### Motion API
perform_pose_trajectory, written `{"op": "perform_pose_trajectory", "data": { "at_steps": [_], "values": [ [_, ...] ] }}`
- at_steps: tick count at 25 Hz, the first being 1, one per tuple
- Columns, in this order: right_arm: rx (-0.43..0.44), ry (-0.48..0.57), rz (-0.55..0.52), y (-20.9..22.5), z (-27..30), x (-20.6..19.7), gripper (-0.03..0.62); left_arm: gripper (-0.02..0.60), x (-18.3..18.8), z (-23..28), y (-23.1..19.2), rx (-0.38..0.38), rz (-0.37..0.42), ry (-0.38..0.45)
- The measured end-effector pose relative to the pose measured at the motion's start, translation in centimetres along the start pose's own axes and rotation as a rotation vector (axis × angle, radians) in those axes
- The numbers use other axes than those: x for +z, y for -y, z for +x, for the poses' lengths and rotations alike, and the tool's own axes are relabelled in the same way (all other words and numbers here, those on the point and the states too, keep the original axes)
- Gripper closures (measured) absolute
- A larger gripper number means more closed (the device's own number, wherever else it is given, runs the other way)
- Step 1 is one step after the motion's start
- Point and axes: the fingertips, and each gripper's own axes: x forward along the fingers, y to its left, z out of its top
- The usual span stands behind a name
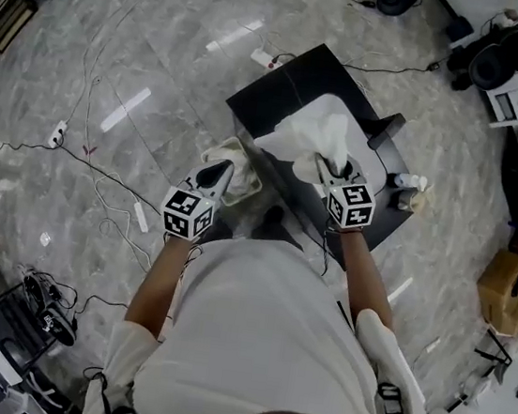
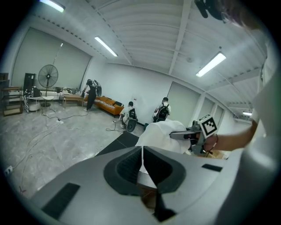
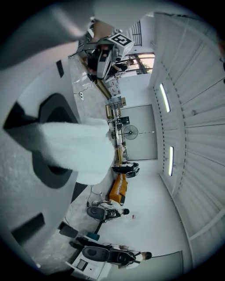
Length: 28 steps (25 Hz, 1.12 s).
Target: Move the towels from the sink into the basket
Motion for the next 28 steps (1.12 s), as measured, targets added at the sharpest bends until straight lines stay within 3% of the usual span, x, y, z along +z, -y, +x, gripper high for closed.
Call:
{"op": "perform_pose_trajectory", "data": {
  "at_steps": [12,28],
  "values": [
    [0.104,0.19,-0.05,-8.2,-3.7,9.0,0.479,0.569,3.6,-6.9,-2.5,0.104,-0.014,0.127],
    [0.25,0.23,-0.08,-14.0,-2.8,11.2,0.48,0.569,4.9,-9.8,-3.7,0.159,-0.023,0.183]
  ]
}}
